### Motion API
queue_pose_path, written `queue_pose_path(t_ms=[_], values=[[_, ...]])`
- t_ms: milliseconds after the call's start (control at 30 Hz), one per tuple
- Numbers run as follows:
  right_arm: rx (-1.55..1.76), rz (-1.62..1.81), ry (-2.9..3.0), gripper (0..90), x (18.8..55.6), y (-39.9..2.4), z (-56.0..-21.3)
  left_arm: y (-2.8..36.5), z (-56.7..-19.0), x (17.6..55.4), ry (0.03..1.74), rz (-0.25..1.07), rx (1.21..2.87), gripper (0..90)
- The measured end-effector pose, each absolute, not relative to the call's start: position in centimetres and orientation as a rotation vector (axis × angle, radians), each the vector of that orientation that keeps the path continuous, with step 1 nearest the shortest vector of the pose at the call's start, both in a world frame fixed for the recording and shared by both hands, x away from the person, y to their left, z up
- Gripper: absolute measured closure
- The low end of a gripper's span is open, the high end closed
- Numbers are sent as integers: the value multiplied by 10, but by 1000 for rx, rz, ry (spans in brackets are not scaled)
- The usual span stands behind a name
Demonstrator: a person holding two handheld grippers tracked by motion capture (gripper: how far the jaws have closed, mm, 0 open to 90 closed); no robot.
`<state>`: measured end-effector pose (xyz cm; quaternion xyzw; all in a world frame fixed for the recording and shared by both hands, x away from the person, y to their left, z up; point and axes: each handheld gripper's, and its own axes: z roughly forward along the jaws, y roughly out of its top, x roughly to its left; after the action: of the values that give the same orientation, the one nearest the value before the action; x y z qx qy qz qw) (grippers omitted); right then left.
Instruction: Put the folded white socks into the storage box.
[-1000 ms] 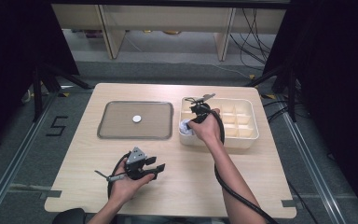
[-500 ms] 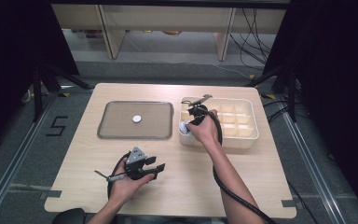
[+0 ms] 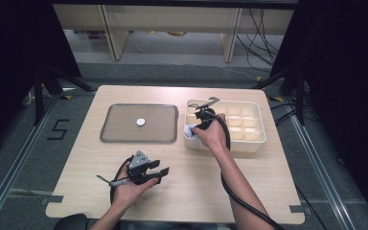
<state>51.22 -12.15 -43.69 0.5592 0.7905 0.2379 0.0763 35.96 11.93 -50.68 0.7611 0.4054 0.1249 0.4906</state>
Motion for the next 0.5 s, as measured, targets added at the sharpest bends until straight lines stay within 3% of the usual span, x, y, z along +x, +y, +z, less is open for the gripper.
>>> queue_pose_path(t_ms=[233, 500], values=[[1587, 821, 2355, 497, 507, -131, -437, 120, -507, 359, 976, 308, 1839, 480], [1547, 940, 2318, 454, 491, -149, -427, 120, -508, 360, 976, 315, 1822, 465]])
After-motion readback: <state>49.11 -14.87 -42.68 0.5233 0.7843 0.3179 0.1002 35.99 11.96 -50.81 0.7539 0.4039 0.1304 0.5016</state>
